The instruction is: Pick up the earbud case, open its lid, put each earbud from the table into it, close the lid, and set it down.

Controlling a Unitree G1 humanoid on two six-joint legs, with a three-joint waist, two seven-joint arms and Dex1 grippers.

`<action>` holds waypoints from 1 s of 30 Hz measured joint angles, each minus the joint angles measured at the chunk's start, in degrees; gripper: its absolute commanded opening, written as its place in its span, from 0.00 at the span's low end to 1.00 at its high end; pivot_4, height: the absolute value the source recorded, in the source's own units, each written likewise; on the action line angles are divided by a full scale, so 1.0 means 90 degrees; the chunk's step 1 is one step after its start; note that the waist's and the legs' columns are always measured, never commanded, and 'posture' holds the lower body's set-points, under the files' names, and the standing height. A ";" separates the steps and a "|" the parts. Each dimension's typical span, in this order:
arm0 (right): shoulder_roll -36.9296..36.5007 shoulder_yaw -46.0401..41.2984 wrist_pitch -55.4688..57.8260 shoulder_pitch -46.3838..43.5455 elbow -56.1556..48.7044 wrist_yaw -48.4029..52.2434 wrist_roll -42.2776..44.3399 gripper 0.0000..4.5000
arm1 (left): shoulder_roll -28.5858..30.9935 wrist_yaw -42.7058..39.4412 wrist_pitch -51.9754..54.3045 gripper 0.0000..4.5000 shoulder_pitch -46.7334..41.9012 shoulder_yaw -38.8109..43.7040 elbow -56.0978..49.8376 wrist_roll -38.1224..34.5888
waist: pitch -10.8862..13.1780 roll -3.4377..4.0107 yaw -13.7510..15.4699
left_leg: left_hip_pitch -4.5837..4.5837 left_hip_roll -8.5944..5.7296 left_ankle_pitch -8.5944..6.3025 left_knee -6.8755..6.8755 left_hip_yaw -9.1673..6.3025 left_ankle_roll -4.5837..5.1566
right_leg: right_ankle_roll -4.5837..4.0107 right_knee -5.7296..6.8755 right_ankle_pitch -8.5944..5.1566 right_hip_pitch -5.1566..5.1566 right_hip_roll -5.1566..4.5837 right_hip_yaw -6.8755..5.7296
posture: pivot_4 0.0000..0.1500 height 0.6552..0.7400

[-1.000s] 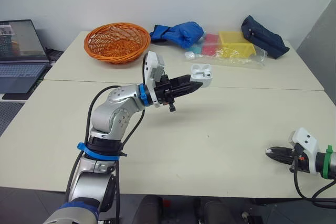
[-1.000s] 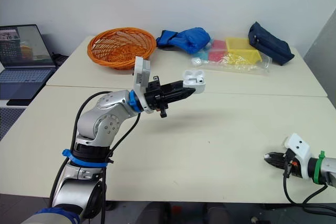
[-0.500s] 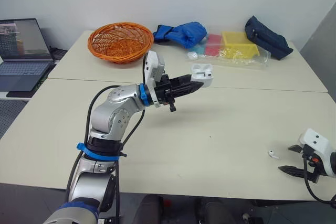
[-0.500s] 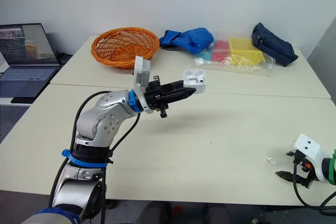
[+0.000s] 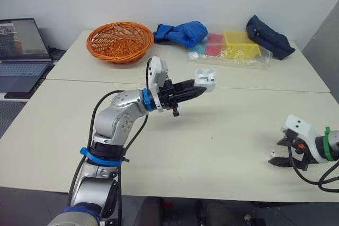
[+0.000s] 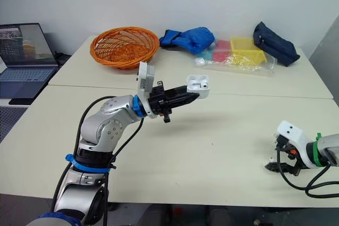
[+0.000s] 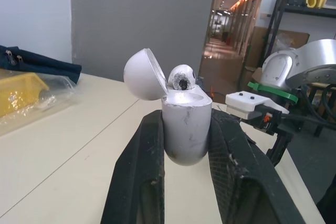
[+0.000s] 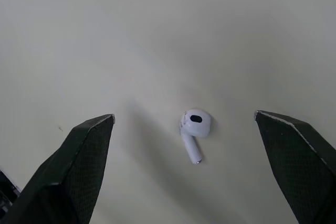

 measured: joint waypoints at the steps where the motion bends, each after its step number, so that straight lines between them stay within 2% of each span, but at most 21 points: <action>1: 0.0028 0.0047 0.0006 -0.0009 -0.0002 -0.0019 -0.0013 0.99 | 0.0011 0.0000 0.0000 0.17 0.0000 0.0000 -0.0009 -0.0001 | 0.0000 0.0000 -0.0002 | 0.0000 0.0000 0.0000 0.0001 0.0000 0.0000 | 0.0000 0.0001 0.0000 0.0000 0.0000 -0.0001 | 1.00 1.00; 5: 0.0127 0.0271 -0.0060 -0.0079 0.0012 -0.0078 -0.0157 0.99 | 0.0036 0.0002 0.0018 0.17 0.0000 0.0000 -0.0041 -0.0004 | 0.0000 0.0000 -0.0005 | 0.0007 0.0001 0.0000 0.0004 0.0000 0.0000 | 0.0001 0.0008 0.0001 0.0002 0.0001 -0.0002 | 1.00 1.00; 6: 0.0130 0.0302 -0.0090 -0.0101 0.0026 -0.0083 -0.0188 0.96 | 0.0040 0.0002 0.0018 0.17 0.0000 0.0000 -0.0045 -0.0004 | 0.0000 0.0000 -0.0005 | 0.0009 0.0001 0.0000 0.0005 0.0000 0.0000 | 0.0000 0.0009 0.0001 0.0004 0.0001 -0.0002 | 1.00 1.00; 8: 0.0142 0.0353 -0.0130 -0.0147 0.0082 -0.0101 -0.0219 0.87 | 0.0043 0.0003 0.0019 0.17 0.0000 0.0000 -0.0045 -0.0004 | 0.0000 0.0000 -0.0007 | 0.0011 0.0001 0.0001 0.0007 0.0001 0.0000 | 0.0000 0.0010 0.0001 0.0005 0.0001 0.0000 | 1.00 1.00; 11: 0.0184 0.0380 -0.0191 -0.0197 0.0186 -0.0165 -0.0305 0.64 | 0.0044 0.0005 0.0019 0.17 0.0000 0.0000 -0.0045 -0.0004 | 0.0000 0.0000 -0.0007 | 0.0012 0.0001 0.0001 0.0007 0.0001 0.0000 | 0.0000 0.0010 0.0001 0.0006 0.0001 0.0000 | 1.00 1.00; 23: 0.0328 0.0482 -0.0343 -0.0337 0.0303 -0.0149 -0.0516 0.64 | 0.0053 0.0039 0.0030 0.17 -0.0001 0.0000 -0.0045 -0.0004 | -0.0005 -0.0008 -0.0018 | 0.0023 0.0004 0.0001 0.0008 0.0003 0.0000 | -0.0005 0.0014 0.0005 0.0012 0.0004 0.0005 | 1.00 1.00; 26: 0.0328 0.0484 -0.0329 -0.0350 0.0306 -0.0151 -0.0525 0.50 | 0.0052 0.0079 0.0033 0.17 -0.0006 -0.0001 -0.0045 -0.0004 | -0.0005 -0.0008 -0.0018 | 0.0023 0.0005 0.0001 0.0007 0.0002 0.0000 | -0.0005 0.0013 0.0005 0.0012 0.0004 0.0005 | 1.00 1.00; 30: 0.0333 0.0484 -0.0313 -0.0353 0.0315 -0.0158 -0.0585 0.19 | 0.0052 0.0126 0.0036 0.17 -0.0031 0.0000 -0.0045 -0.0004 | -0.0005 -0.0008 -0.0011 | 0.0021 0.0005 0.0001 0.0002 0.0001 -0.0001 | -0.0007 0.0012 0.0003 0.0012 0.0005 -0.0001 | 1.00 1.00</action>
